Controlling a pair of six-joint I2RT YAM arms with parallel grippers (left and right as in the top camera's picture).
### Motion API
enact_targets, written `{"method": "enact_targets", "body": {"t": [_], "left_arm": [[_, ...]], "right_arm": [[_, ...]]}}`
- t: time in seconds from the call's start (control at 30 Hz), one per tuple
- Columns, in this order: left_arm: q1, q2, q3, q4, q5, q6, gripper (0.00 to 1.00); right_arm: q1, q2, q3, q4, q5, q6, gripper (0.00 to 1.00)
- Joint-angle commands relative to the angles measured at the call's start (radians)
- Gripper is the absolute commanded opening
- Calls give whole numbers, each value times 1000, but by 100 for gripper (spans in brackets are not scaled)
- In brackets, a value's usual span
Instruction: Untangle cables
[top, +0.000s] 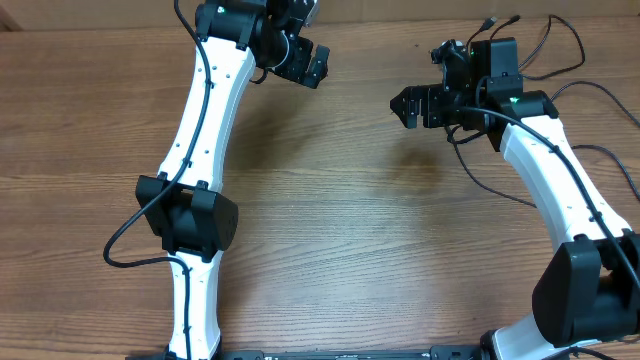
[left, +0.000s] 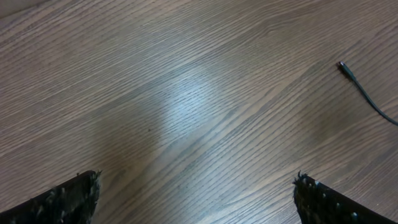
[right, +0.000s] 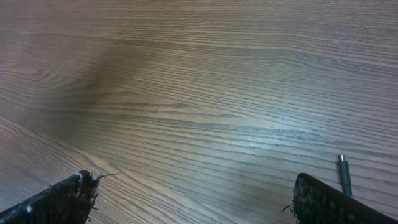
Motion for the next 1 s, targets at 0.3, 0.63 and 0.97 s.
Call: {"method": "enact_targets", "body": {"t": [0.3, 0.63, 0.97], "left_arm": [[5, -29, 3, -14, -51, -13, 100], [4, -152, -38, 100, -50, -9, 100], [5, -484, -481, 404, -51, 53, 100]], "right_arm": [[1, -2, 2, 2, 6, -9, 100], [1, -2, 2, 3, 6, -9, 100], [1, -2, 2, 2, 6, -9, 100]]}}
